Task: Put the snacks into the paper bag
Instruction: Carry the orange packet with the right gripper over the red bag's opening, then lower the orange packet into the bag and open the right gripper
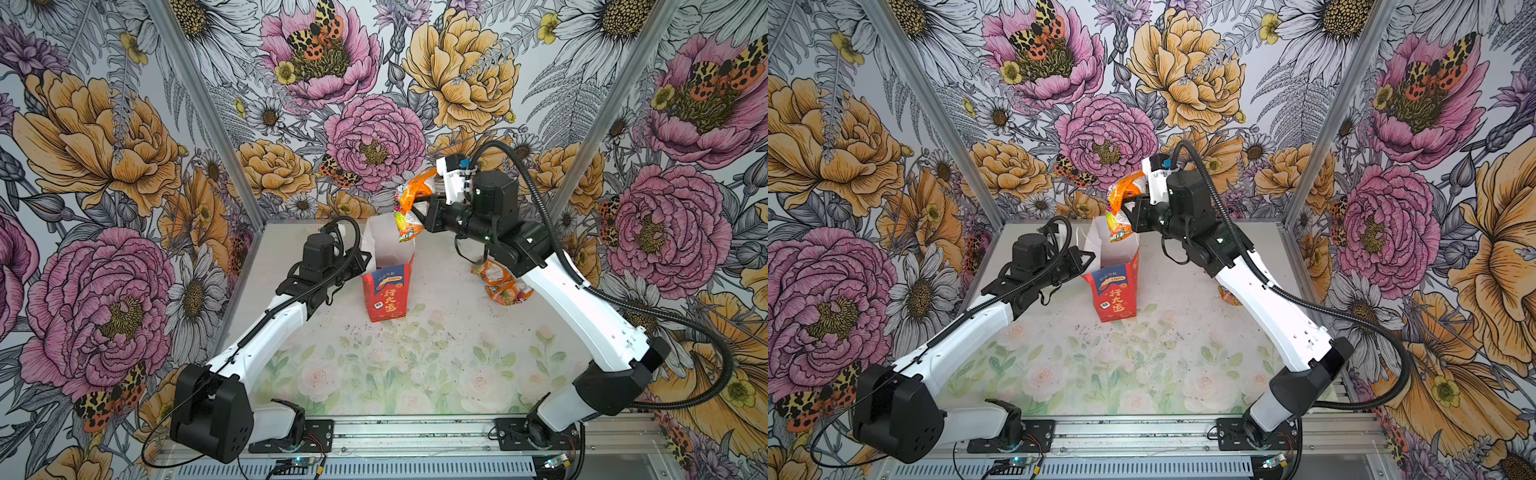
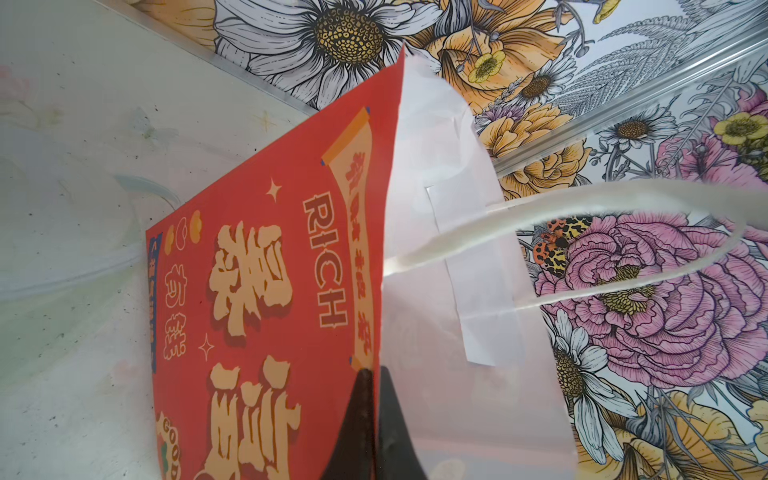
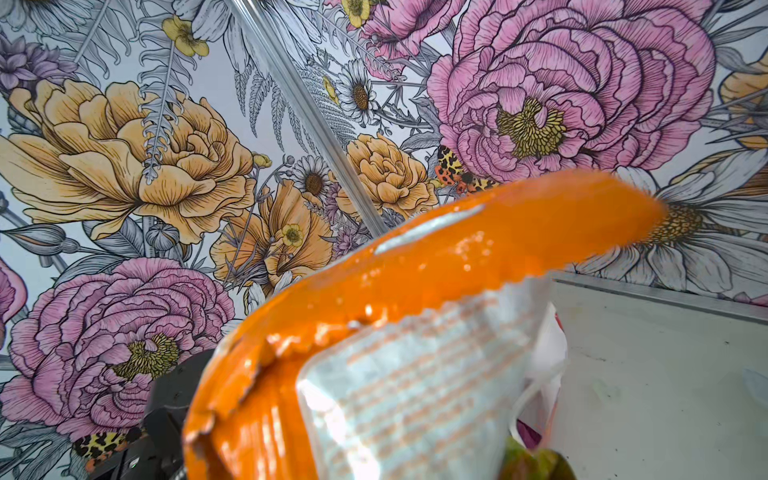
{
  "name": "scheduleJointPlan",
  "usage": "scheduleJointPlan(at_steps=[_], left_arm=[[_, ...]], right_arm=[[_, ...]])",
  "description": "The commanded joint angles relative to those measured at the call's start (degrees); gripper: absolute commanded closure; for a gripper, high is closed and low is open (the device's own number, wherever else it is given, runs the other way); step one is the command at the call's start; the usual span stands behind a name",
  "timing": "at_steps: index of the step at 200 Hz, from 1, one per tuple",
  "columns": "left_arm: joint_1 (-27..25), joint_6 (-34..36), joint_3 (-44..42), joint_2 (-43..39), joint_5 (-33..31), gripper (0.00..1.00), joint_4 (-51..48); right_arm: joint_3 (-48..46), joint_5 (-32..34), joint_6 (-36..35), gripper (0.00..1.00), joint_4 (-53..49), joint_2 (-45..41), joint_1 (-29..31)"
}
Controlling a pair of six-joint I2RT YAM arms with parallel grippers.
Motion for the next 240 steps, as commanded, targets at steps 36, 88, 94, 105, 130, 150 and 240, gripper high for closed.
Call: scheduleJointPlan(at_steps=[36,88,94,105,130,150,240], left_arm=[[-0.7,-0.7,1.7,-1.9,-1.5,1.0,1.6],[-0.7,-0.5,1.7,-2.3,-1.8,1.0,0.9],[-0.7,-0.5,1.6,-2.4,-1.9,1.0,0.9],[-0.7,-0.5,1.7,-2.5,-2.1,1.0,0.7],[-0.6,-0.5,2.1,-2.5,-2.3,1.0,0.0],[-0.6,-0.5,2.5,-2.5,-2.3,1.0,-0.6],[-0.8,-0.8,2.9,-1.7,-2.0,1.0,-0.2]], right_arm=[[8.5,7.7,-0.6,1.0,3.4,10.0,4.0],[9.1,11.7,-0.5,1.0,2.3,13.8,5.1],[9.1,12.2,-0.6,1.0,1.8,14.0,5.1],[9.1,13.0,-0.7,1.0,0.8,14.3,5.2],[9.2,14.5,-1.2,1.0,-1.3,14.9,5.2],[9.3,16.1,-1.6,1.0,-3.3,15.3,5.3],[10.4,17.7,-2.1,1.0,-9.1,17.1,6.0]])
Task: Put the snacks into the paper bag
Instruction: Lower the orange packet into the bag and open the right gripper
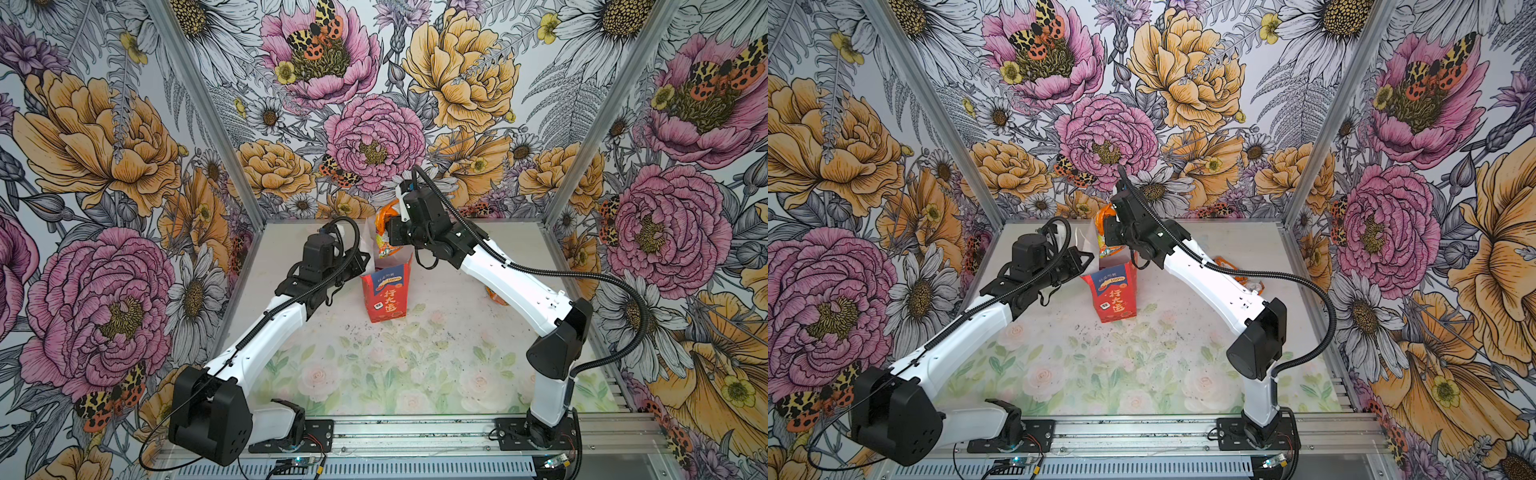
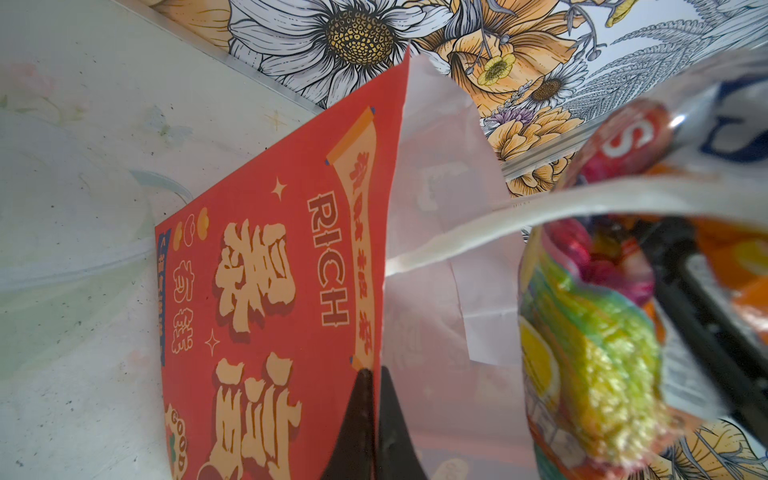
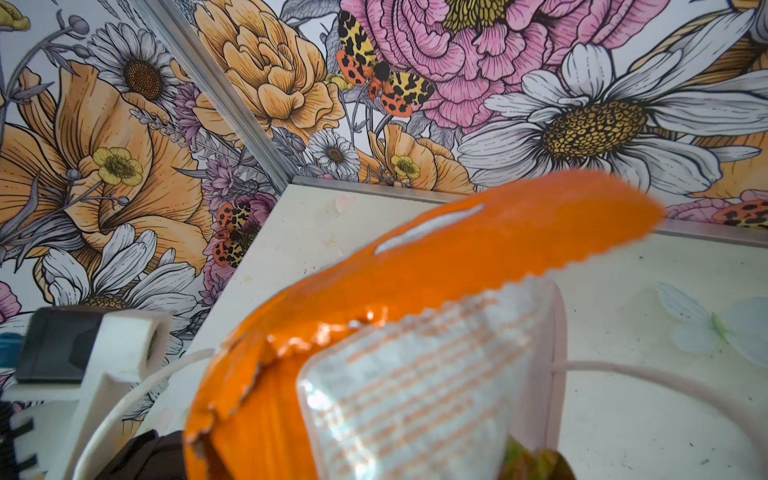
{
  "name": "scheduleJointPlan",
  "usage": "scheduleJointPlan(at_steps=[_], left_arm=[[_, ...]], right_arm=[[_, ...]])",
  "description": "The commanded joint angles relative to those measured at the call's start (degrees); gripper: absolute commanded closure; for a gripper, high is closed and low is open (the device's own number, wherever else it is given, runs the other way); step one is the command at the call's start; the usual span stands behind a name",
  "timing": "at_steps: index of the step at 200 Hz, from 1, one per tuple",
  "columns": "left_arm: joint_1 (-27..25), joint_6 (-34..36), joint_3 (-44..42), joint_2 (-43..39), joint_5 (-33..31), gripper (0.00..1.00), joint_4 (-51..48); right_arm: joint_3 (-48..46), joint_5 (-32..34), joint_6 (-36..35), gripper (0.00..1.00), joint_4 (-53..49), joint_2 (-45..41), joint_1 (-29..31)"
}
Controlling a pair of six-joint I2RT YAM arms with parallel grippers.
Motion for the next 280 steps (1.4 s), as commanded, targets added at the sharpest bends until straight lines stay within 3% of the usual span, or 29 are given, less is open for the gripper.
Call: scheduleJointPlan(at_steps=[1,114,168,221,280], left_arm=[[-0.4,-0.4,2.5,-1.0,-0.4,1.0,1.8],[-0.5,-0.5,2.8,-1.0,-0.3,1.0,1.7],[-0.2,-0.4,3.0,-0.9,-0.4,1.0,1.6],[-0.2,-0.4,3.1,-0.9,-0.3,1.0,1.6],[0.0,-0.3,3.0,-1.2,-0.4,1.0,1.3]], right_arm=[[2.8,1.4,-0.7,1.0,-0.5,0.8,0.8],[5.6,1.5,-0.8,1.0,-6.5,2.9,2.4],[5.2,1.8,0.1,0.92,-8.1,1.1,2.6],[4.7,1.2,0.6,0.81,-9.4,0.1,2.6],[4.8,0.8,0.3,0.57,-9.4,-0.8,2.6]])
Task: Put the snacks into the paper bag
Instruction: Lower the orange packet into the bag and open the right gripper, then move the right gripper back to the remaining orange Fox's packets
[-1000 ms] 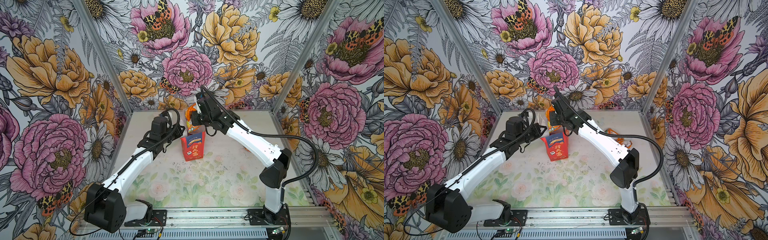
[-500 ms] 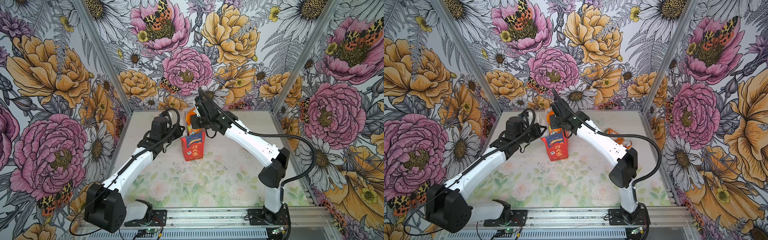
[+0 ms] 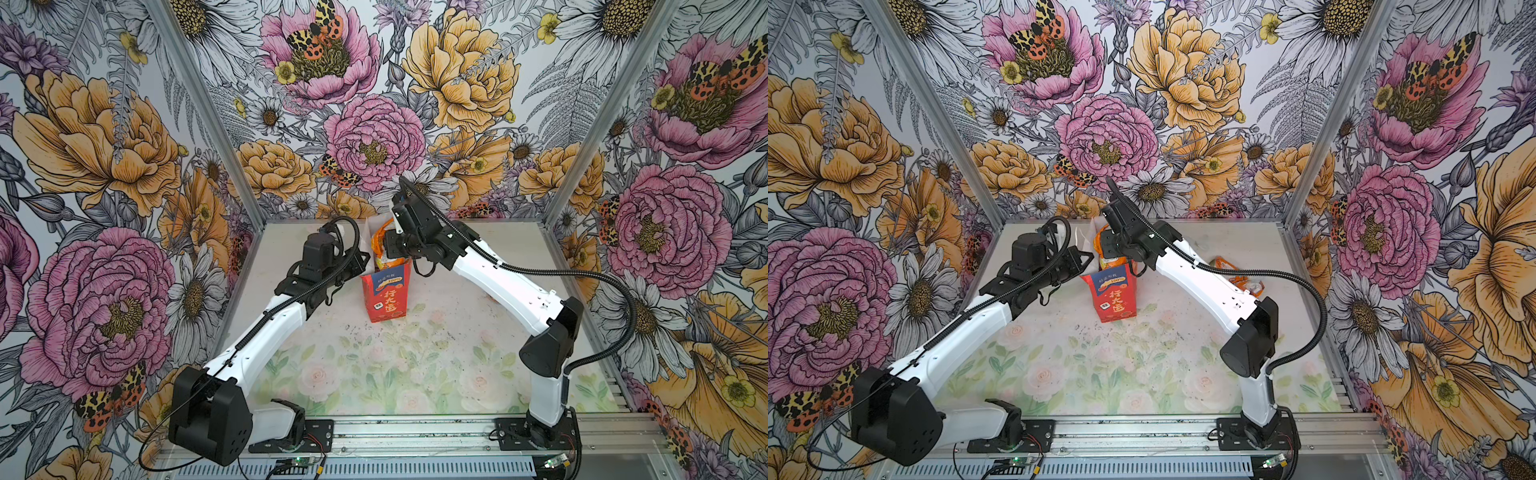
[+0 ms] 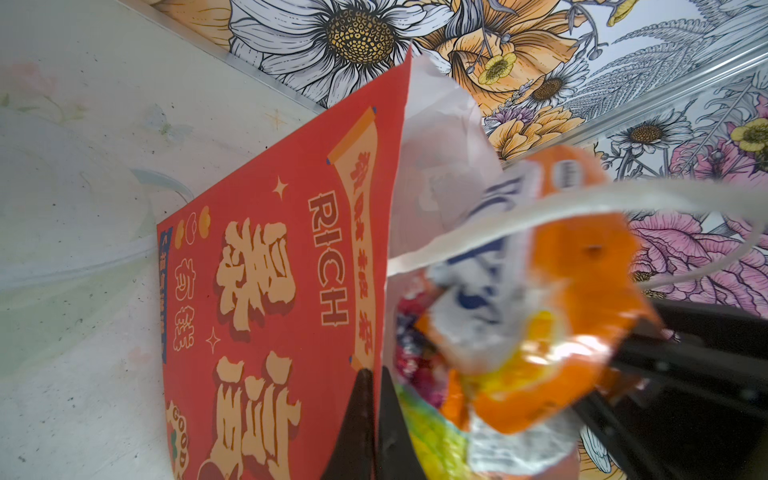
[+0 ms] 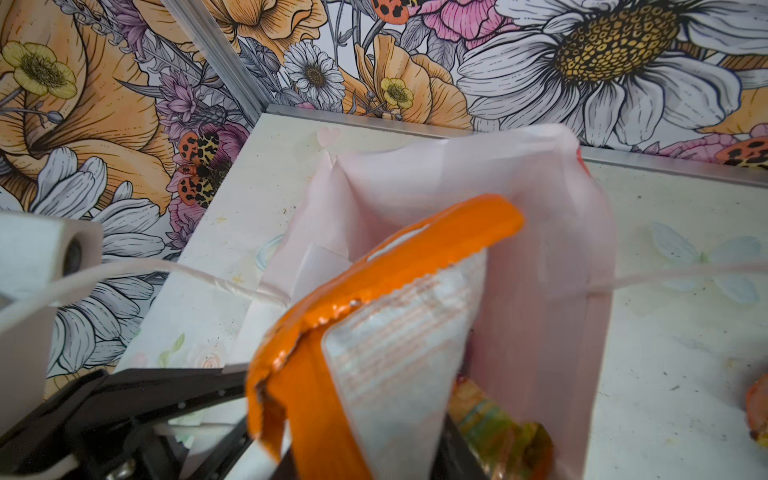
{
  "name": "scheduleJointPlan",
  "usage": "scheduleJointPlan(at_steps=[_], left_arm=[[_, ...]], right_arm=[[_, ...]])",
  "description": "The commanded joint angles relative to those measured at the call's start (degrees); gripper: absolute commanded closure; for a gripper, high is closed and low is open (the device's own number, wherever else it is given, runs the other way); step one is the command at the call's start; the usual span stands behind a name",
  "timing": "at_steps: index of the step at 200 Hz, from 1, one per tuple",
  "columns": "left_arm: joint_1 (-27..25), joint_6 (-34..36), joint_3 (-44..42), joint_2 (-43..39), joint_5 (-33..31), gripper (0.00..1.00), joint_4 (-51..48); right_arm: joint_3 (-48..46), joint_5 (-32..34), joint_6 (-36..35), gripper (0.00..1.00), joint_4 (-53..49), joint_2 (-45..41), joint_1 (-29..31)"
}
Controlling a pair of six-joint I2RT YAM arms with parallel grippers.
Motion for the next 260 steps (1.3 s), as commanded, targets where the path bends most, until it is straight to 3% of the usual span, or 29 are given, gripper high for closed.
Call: scheduleJointPlan(at_steps=[1,82,149,188,260], left_arm=[[-0.1,-0.3,2.4,-1.2,-0.3,1.0,2.2],[0.5,-0.2,1.8,-1.4,-0.2,1.0,2.2],[1.6,-0.1,1.4,-3.0,-0.3,1.0,1.1],[1.7,-0.1,1.7,-2.7,0.3,1.0,0.8],[1.8,-0.2,2.3,-2.9,0.9,1.0,0.5]], right_arm=[[1.6,0.3,-0.1,0.57,0.9,-2.9,0.4],[3.3,-7.5,-5.2,0.49,1.0,-4.5,0.4],[0.8,-9.4,-12.6,0.43,0.9,-10.9,0.4],[-3.1,-6.7,-16.1,0.37,0.9,-17.1,0.4],[-14.9,7.1,-17.8,0.22,1.0,-30.9,-0.9]])
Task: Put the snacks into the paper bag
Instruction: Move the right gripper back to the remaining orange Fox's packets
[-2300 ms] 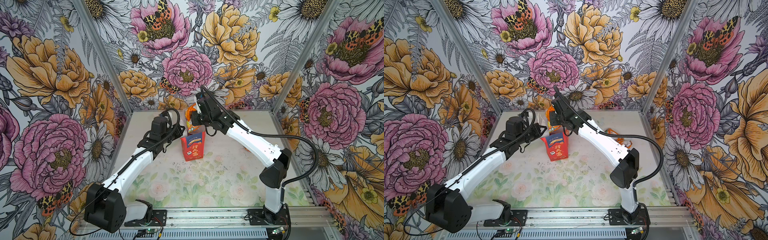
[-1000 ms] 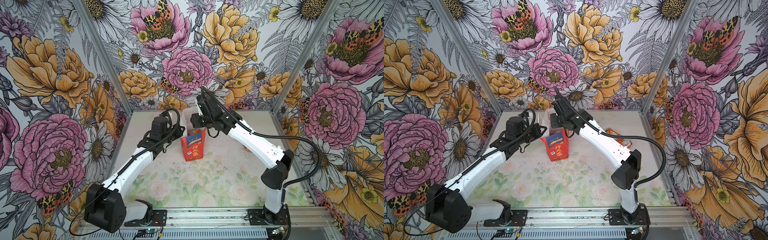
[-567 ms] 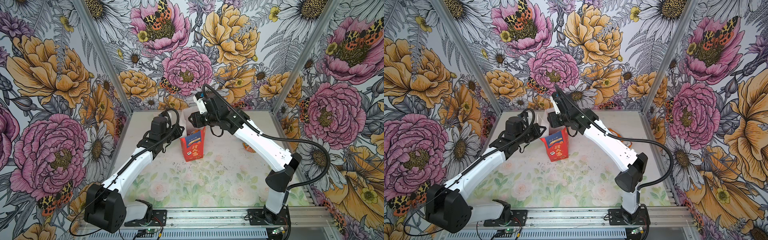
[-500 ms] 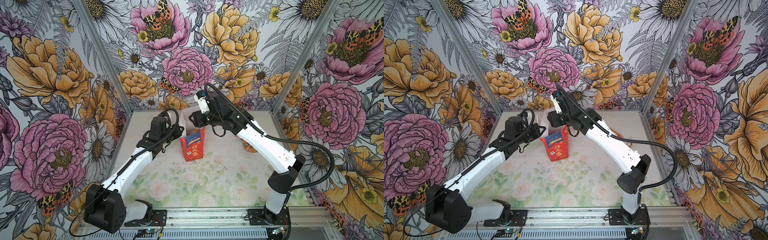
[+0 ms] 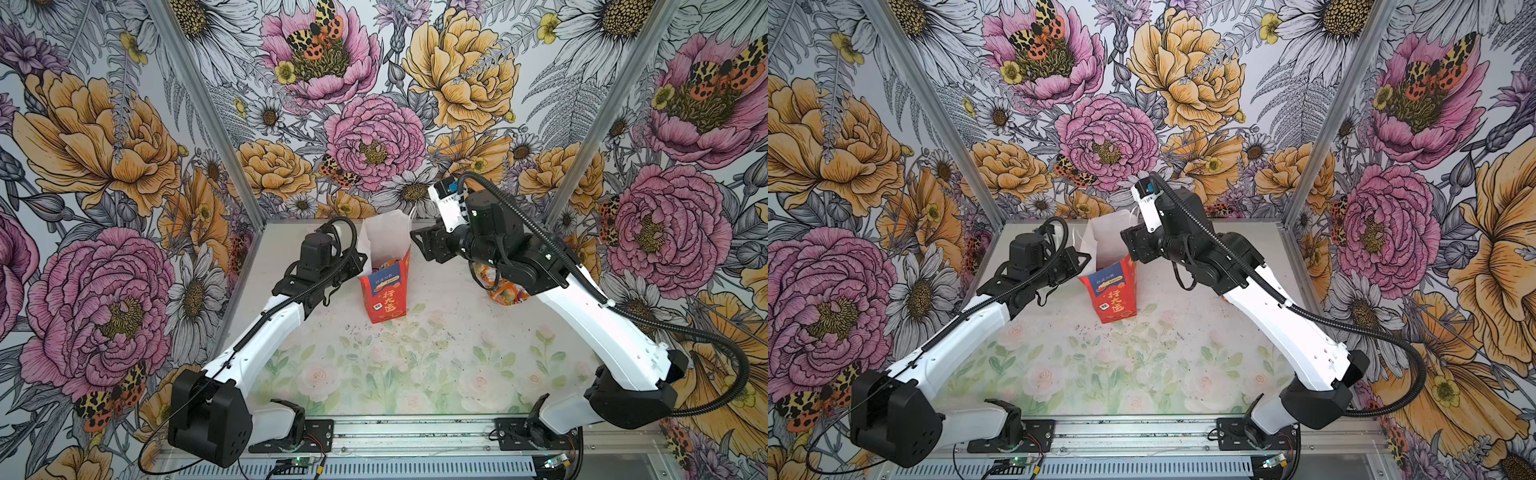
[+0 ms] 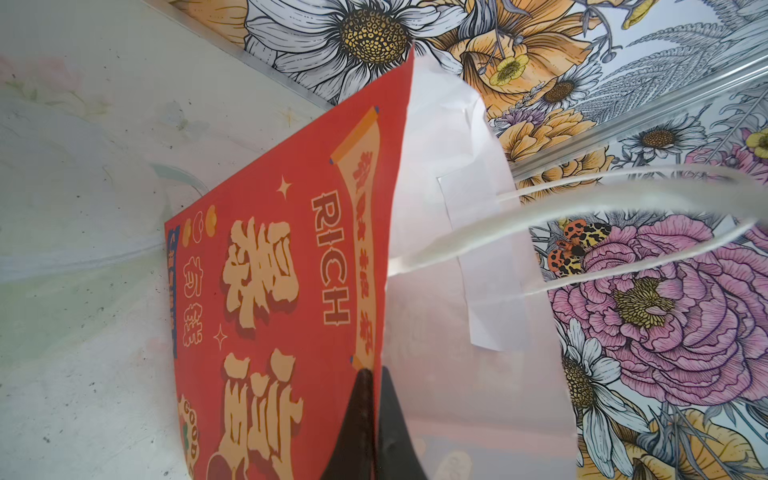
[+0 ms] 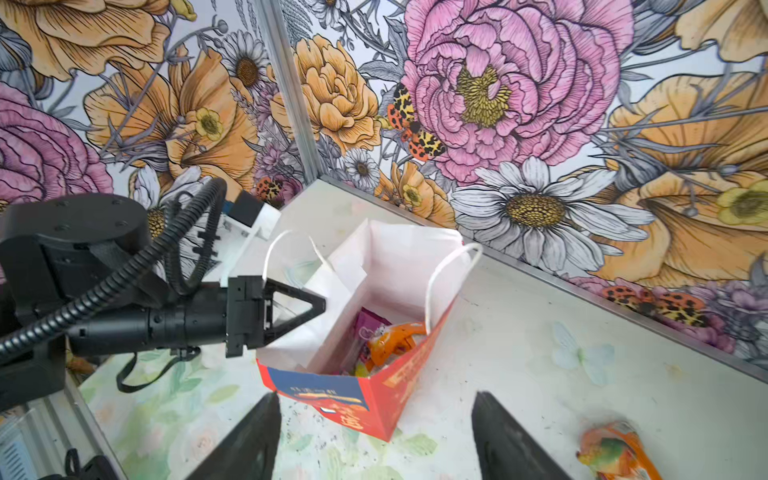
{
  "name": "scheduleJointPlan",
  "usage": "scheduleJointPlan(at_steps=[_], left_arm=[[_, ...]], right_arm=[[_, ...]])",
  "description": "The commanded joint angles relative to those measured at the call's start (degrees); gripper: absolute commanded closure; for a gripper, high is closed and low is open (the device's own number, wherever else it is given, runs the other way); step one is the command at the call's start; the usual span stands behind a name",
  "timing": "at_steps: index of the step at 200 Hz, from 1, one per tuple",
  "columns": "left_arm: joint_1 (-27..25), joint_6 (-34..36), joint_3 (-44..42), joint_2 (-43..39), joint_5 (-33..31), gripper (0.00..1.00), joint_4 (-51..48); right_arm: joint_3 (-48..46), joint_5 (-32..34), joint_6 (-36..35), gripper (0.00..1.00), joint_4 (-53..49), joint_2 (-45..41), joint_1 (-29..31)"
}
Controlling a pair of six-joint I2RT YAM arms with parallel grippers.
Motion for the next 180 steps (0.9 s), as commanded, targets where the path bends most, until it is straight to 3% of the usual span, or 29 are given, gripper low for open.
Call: scheduleJointPlan(at_steps=[1,33,71,180], left_arm=[[0.6,-0.2,2.3,-2.4,0.9,1.0,2.4],[0.7,-0.3,2.3,-2.1,1.1,1.0,2.5],[0.6,-0.5,2.5,-1.8,1.5,1.0,2.5],[0.7,-0.2,3.3,-5.3,0.4,1.0,-0.8]], right_arm=[[-2.9,6.8,-0.8,0.22,0.7,-4.1,-0.9],[-7.4,8.7,2.2,0.19,0.8,-8.7,-5.4],[-12.6,6.3,6.8,0.17,0.1,-11.7,-14.0],[-16.9,-0.6,11.4,0.14,-4.6,-8.8,-26.6]])
